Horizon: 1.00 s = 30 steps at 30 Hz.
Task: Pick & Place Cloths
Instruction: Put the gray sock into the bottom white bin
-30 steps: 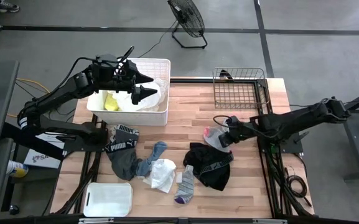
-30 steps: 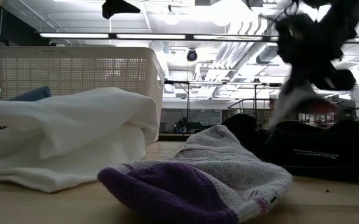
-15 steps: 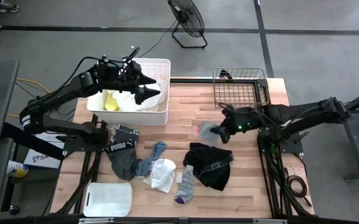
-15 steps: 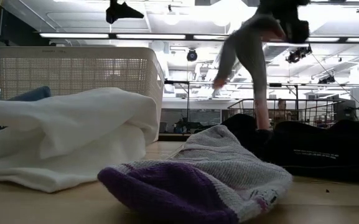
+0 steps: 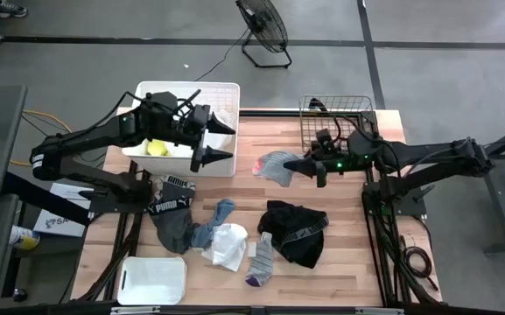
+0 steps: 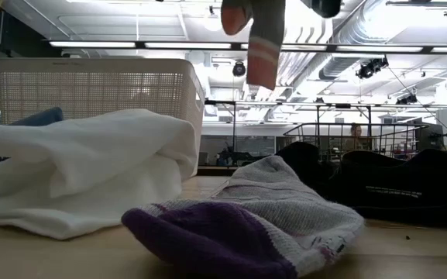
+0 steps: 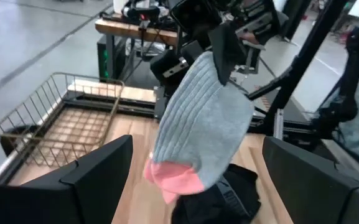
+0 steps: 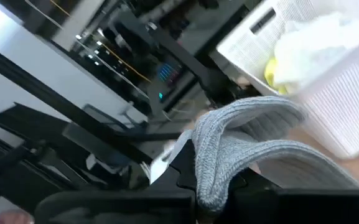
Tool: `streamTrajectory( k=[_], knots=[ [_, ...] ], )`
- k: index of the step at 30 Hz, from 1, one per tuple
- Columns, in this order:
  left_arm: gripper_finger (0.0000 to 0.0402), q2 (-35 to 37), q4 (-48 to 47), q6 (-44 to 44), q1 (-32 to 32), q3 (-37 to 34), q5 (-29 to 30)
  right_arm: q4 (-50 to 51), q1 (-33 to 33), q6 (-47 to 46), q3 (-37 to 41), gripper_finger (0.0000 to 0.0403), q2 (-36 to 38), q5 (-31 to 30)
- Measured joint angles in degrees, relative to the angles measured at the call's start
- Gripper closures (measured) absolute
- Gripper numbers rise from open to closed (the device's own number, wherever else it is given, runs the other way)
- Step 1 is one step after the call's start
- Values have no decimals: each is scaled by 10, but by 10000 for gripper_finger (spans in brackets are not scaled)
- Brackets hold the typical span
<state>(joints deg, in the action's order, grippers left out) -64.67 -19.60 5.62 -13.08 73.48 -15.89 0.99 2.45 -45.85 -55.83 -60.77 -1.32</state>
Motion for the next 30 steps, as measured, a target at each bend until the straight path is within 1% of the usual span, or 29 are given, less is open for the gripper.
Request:
streamTrajectory(
  k=[6, 9, 11, 13, 14, 17, 20, 22, 25, 30],
  knots=[
    [51, -14, 10, -23, 26, -1, 23, -44, -9, 13, 0, 399, -3, 0],
    [51, -28, 39, -37, 34, 0, 32, -62, -14, 13, 0, 399, -6, 0],
    [51, -35, 42, -45, 42, -1, 35, -89, -14, 13, 0, 399, -12, 0],
    [51, -45, 70, -57, 48, 1, 39, -113, -14, 15, 0, 399, -15, 4],
    [51, -46, 66, -58, 53, 0, 40, -121, -14, 20, 0, 399, -17, 9],
    [51, -52, 85, -62, 54, 0, 41, -149, -13, 23, 0, 399, -29, 15],
    [51, -53, 85, -63, 54, -1, 40, -174, -13, 26, 0, 399, -40, 16],
    [51, -53, 89, -63, 54, -1, 40, -172, -13, 35, -11, 399, -50, 18],
    [51, -53, 96, -63, 54, -1, 24, -161, -13, 66, -48, 399, -75, 28],
    [51, -48, 96, -62, 54, -1, 0, -87, -14, 111, -129, 399, -119, 29]
  ],
)
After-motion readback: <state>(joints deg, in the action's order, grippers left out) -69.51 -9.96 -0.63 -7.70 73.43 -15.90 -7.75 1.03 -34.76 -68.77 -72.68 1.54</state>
